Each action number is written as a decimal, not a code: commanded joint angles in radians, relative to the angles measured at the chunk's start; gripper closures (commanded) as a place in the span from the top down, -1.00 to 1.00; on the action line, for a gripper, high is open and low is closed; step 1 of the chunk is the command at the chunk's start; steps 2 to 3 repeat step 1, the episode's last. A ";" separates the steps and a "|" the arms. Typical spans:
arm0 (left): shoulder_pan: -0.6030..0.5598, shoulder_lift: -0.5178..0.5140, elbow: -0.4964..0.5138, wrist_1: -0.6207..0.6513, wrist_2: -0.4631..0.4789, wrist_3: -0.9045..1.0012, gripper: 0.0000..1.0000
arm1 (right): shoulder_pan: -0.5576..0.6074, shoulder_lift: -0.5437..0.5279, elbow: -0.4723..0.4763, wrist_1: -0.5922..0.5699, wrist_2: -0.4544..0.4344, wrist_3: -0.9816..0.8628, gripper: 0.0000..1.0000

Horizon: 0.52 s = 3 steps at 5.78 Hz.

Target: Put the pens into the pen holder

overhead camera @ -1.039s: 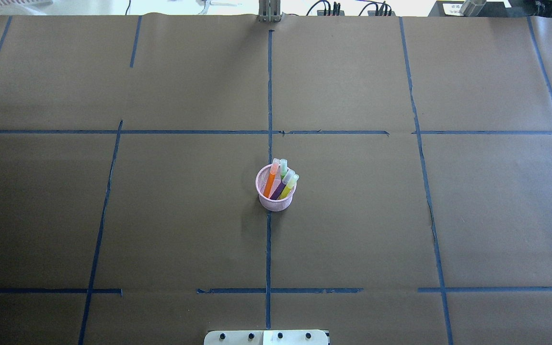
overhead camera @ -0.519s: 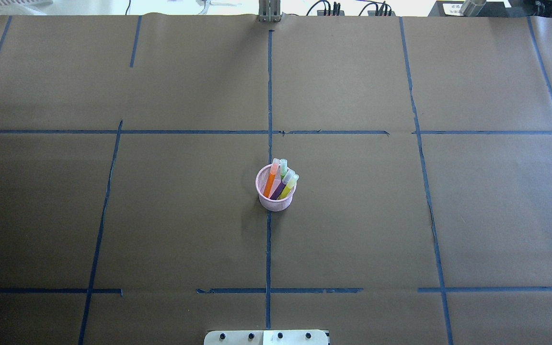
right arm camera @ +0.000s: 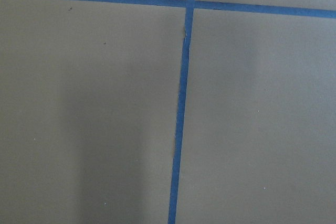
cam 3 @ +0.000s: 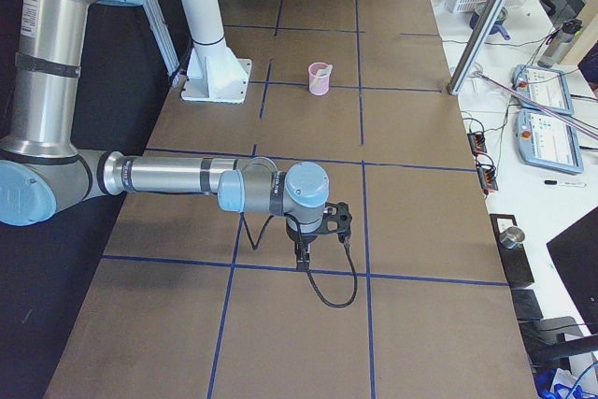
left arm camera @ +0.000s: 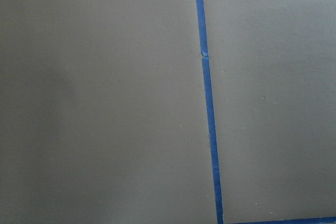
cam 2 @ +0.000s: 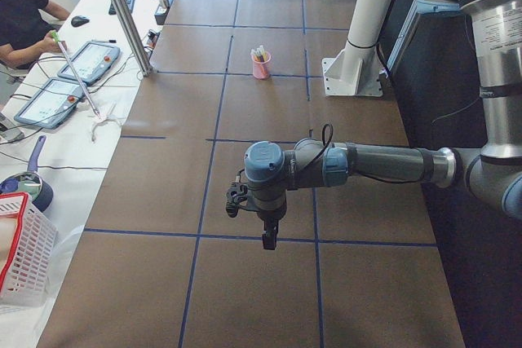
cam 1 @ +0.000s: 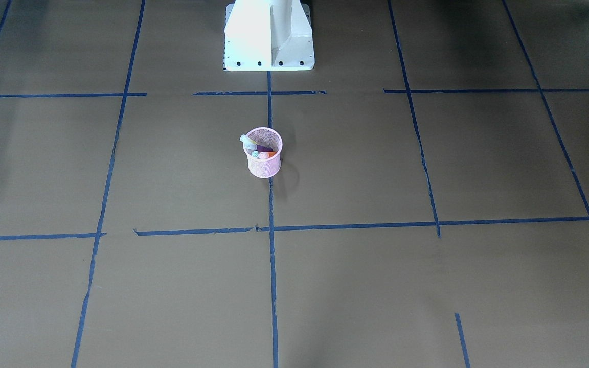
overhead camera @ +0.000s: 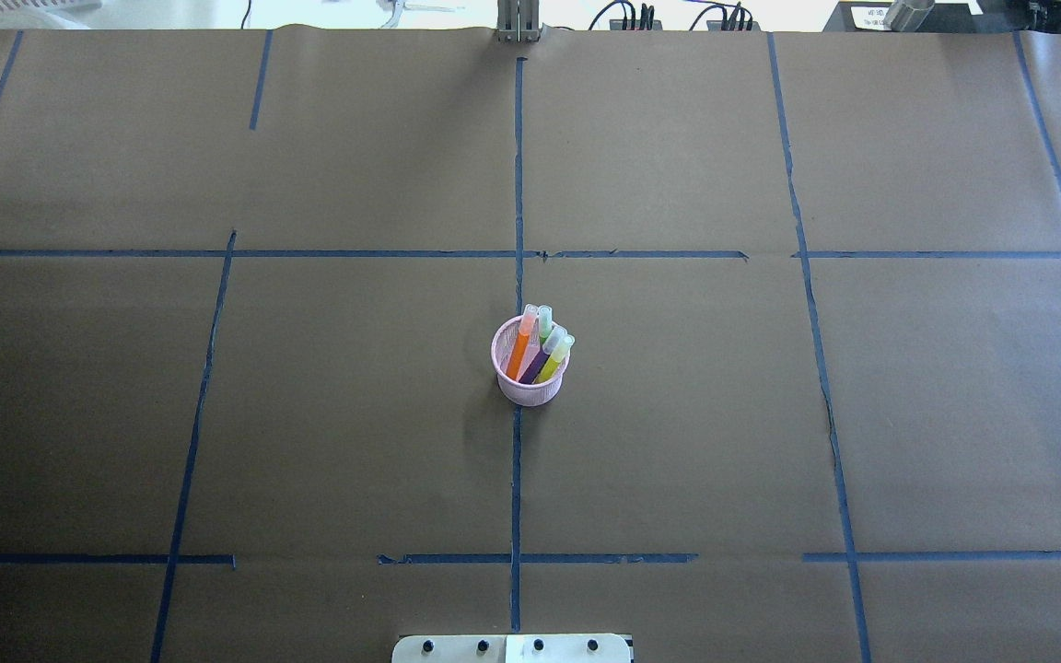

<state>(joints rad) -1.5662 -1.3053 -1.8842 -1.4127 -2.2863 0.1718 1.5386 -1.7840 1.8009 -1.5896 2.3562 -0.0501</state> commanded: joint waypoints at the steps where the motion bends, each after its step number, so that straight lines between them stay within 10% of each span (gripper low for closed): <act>1: 0.000 0.000 0.010 0.000 0.002 0.005 1.00 | 0.000 0.000 0.002 0.002 0.000 0.001 1.00; 3: 0.000 0.000 0.010 0.000 0.002 0.005 1.00 | 0.000 0.000 0.002 0.002 0.000 0.001 1.00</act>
